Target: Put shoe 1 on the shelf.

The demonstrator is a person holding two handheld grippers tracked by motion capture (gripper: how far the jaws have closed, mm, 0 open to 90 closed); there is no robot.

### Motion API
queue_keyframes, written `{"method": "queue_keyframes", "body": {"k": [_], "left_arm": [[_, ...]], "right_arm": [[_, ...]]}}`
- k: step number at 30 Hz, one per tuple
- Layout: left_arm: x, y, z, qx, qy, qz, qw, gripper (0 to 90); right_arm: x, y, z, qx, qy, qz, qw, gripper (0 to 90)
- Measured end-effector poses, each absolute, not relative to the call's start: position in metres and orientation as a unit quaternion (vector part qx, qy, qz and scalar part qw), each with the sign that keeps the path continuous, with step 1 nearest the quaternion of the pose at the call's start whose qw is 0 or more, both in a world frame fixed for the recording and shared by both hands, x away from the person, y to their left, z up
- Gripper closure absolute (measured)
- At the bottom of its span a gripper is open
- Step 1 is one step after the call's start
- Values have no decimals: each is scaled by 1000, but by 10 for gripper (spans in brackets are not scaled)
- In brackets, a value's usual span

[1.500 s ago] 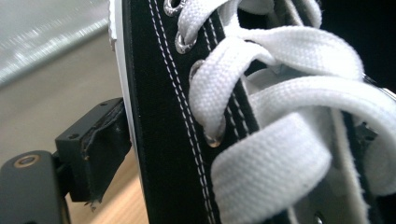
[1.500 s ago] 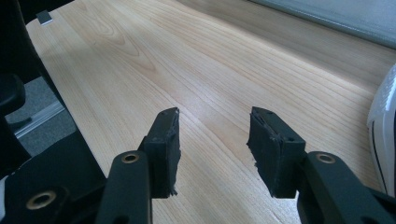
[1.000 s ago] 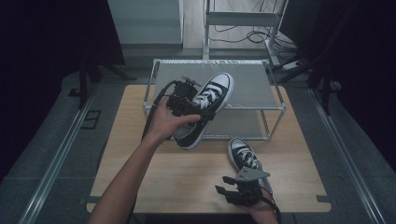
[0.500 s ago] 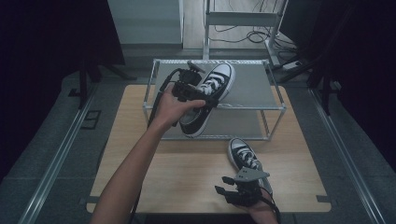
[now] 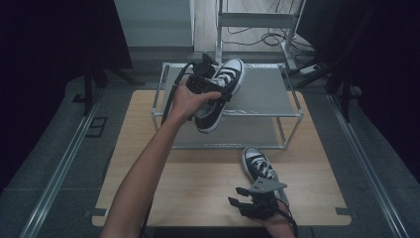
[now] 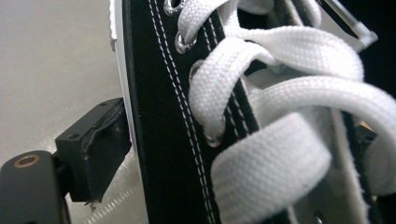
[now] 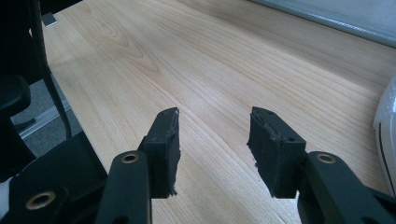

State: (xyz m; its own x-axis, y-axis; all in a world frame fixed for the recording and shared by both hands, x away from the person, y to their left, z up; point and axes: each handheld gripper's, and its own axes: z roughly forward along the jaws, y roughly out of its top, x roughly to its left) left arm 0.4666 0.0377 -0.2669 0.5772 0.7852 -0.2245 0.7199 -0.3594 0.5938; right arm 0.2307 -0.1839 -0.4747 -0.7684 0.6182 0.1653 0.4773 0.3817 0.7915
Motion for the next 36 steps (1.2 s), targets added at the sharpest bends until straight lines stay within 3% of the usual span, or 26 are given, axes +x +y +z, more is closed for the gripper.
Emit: {"method": "queue_keyframes", "body": {"k": [20, 36], "left_arm": [[518, 32, -270, 770, 563, 60, 294, 127], [548, 27, -278, 747, 611, 66, 254, 126]], "right_arm": [[229, -183, -475, 334, 826, 447, 75, 522], [230, -186, -474, 338, 825, 447, 75, 523]]}}
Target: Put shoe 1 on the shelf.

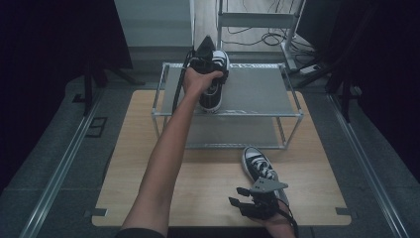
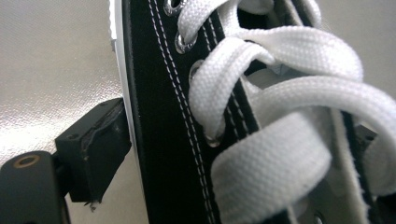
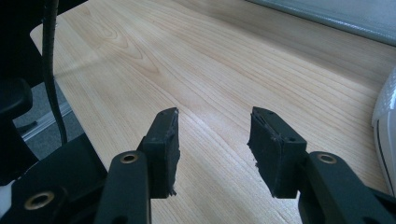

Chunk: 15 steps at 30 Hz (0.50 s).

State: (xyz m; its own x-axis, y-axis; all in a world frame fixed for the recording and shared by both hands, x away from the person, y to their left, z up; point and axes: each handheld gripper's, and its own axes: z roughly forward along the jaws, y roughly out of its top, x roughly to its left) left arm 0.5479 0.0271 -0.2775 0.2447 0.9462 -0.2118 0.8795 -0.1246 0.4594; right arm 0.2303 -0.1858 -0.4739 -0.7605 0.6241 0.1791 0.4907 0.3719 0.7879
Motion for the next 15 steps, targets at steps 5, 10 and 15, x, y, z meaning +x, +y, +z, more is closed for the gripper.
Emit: {"method": "queue_keyframes", "body": {"k": [5, 10, 15], "left_arm": [[554, 26, -282, 731, 633, 67, 247, 125], [559, 29, -285, 718, 653, 63, 235, 122], [562, 35, -290, 701, 672, 53, 231, 121]], "right_arm": [[230, -185, -475, 341, 823, 447, 77, 523], [230, -185, -474, 339, 825, 445, 75, 522], [230, -185, -474, 338, 826, 444, 75, 521]]}}
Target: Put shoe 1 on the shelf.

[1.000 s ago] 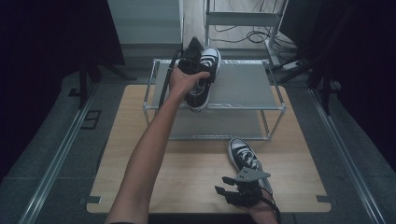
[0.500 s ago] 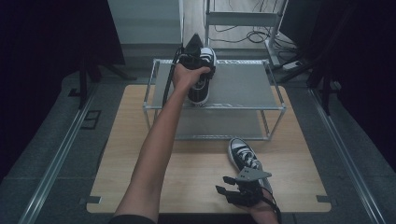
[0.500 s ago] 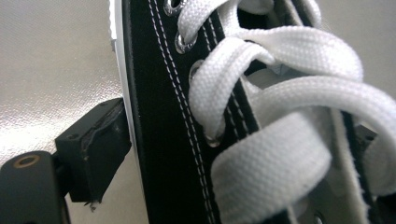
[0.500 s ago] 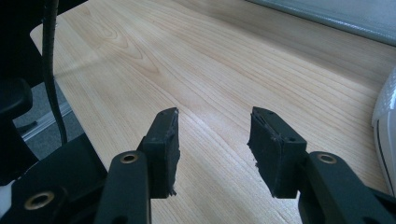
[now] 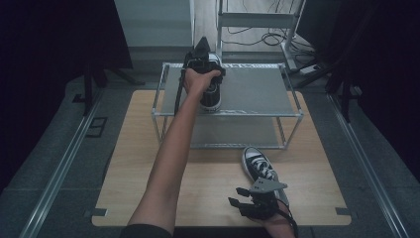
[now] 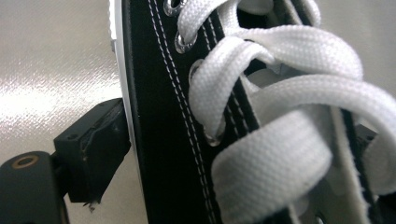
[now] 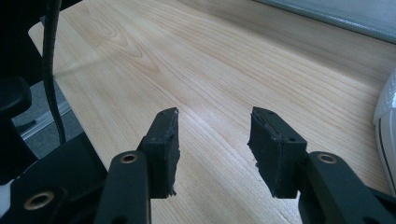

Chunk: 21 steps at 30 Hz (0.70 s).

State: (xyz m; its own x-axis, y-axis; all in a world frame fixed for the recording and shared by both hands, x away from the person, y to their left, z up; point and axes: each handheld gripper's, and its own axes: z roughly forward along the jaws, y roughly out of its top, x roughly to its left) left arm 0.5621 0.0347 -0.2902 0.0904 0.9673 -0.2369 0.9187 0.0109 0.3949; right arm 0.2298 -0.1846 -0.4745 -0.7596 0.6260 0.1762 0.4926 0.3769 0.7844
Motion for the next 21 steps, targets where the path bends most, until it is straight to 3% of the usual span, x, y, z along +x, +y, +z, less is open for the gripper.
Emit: {"method": "queue_keyframes", "body": {"k": [21], "left_arm": [[565, 39, -295, 688, 682, 26, 248, 70]], "right_arm": [[230, -183, -475, 337, 830, 438, 77, 513]]}}
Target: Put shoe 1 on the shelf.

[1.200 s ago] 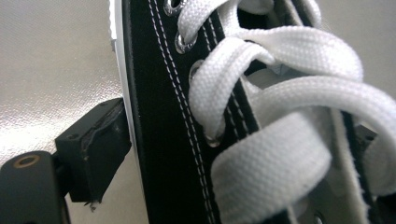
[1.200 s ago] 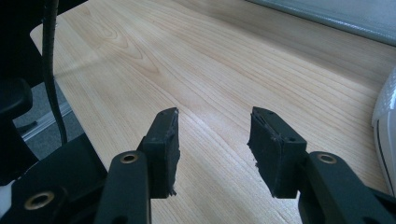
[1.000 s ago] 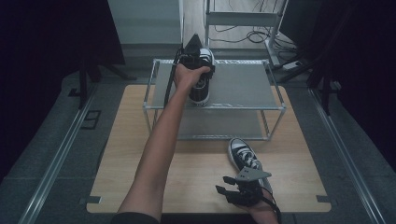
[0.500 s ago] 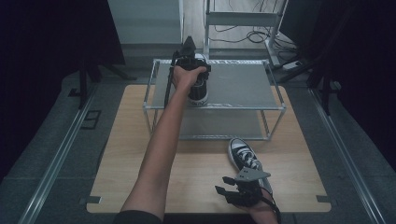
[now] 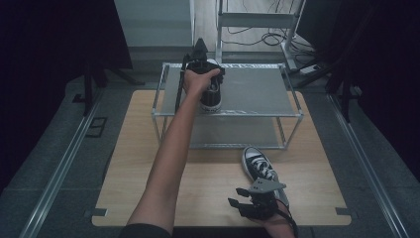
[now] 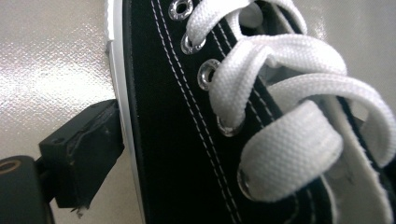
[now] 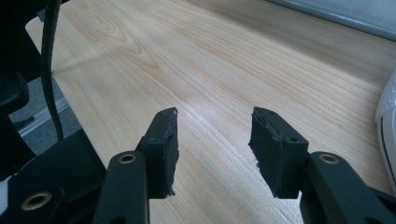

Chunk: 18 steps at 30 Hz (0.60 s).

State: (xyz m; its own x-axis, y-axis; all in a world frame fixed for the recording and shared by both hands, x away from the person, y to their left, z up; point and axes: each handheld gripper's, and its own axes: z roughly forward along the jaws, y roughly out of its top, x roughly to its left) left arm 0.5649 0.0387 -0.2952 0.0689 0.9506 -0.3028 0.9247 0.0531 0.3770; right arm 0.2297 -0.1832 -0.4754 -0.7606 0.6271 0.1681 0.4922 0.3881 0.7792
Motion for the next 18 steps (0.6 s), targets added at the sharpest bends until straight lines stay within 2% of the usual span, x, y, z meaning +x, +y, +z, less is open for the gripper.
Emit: {"method": "queue_keyframes", "body": {"k": [11, 14, 18], "left_arm": [[541, 48, -269, 697, 642, 43, 316, 74], [528, 56, -264, 709, 616, 49, 340, 115], [511, 67, -260, 724, 581, 53, 368, 146]], "right_arm": [[230, -185, -475, 340, 828, 439, 82, 523], [230, -186, -474, 342, 824, 443, 86, 550], [231, -191, -472, 346, 819, 448, 90, 656]]}}
